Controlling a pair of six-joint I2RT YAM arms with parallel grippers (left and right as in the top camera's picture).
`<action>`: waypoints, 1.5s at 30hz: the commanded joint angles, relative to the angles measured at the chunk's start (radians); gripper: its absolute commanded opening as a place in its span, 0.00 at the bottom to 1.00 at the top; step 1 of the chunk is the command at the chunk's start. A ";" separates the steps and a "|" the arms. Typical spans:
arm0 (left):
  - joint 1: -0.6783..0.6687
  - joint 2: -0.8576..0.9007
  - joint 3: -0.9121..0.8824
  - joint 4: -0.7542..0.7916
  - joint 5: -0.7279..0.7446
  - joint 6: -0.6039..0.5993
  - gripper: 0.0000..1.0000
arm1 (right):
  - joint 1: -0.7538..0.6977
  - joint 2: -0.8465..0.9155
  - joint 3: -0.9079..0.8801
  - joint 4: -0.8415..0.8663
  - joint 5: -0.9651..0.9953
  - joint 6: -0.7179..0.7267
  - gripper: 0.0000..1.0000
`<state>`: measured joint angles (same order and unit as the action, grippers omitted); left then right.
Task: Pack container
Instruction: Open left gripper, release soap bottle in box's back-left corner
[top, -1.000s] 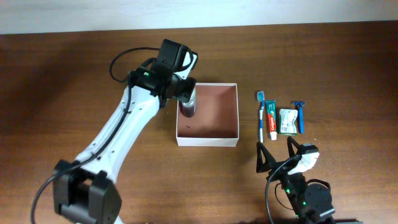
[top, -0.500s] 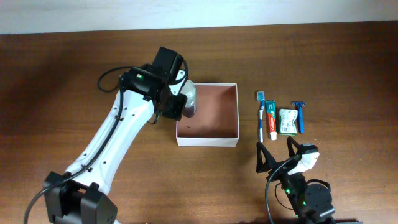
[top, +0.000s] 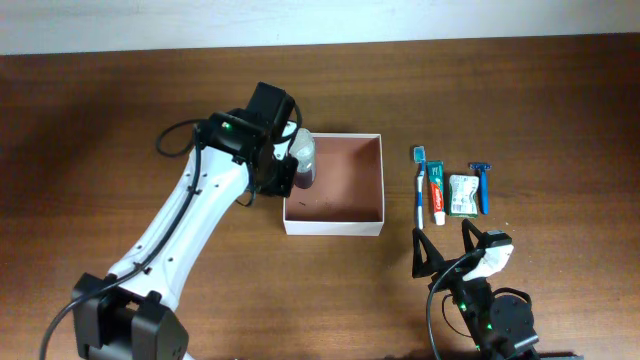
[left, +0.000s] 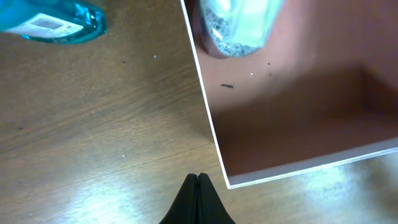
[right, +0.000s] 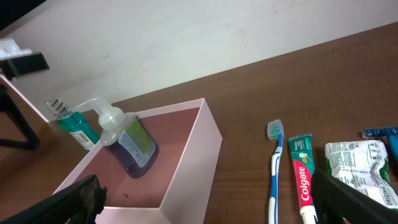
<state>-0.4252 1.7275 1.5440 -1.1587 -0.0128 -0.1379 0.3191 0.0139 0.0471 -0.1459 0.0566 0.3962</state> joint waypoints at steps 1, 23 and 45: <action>-0.002 -0.017 -0.079 0.039 -0.007 -0.063 0.01 | -0.006 -0.008 -0.009 0.001 0.015 -0.003 0.98; -0.003 -0.017 -0.253 0.160 0.044 -0.139 0.01 | -0.006 -0.008 -0.009 0.001 0.015 -0.003 0.98; -0.003 -0.017 -0.253 0.153 0.179 -0.138 0.01 | -0.006 -0.008 -0.009 0.001 0.015 -0.003 0.98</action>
<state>-0.4252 1.7260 1.2976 -1.0019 0.1219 -0.2665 0.3191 0.0139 0.0471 -0.1463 0.0563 0.3958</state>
